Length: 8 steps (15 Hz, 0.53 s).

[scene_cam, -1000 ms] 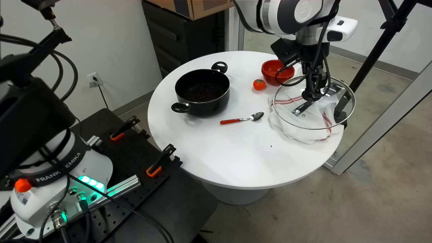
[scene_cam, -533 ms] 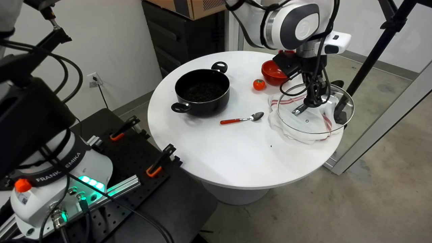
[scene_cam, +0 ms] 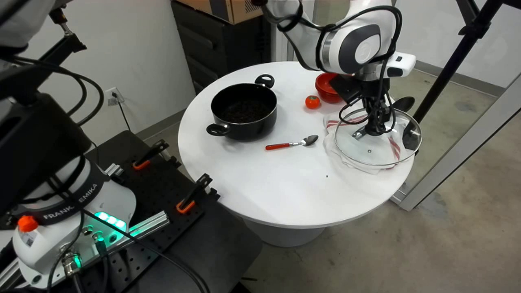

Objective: Place the lid on the table then use the spoon to mix in the pot

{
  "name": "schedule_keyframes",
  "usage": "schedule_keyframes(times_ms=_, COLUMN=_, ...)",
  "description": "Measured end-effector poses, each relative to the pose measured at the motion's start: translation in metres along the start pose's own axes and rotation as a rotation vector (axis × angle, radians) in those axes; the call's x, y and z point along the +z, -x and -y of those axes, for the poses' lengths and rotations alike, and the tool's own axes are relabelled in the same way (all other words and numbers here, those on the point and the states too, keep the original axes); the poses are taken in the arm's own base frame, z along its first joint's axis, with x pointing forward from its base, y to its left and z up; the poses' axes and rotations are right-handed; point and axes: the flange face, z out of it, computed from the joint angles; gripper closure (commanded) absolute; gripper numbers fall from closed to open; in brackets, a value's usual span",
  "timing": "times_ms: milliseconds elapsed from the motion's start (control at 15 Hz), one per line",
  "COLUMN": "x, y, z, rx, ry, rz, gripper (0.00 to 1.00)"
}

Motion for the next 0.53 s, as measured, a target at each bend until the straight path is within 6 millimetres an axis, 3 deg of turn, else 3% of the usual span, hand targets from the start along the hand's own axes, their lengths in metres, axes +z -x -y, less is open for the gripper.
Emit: schedule_keyframes(times_ms=533, x=0.031, y=0.028, z=0.038, rx=-0.030, ry=-0.045, rz=0.061, gripper=0.76)
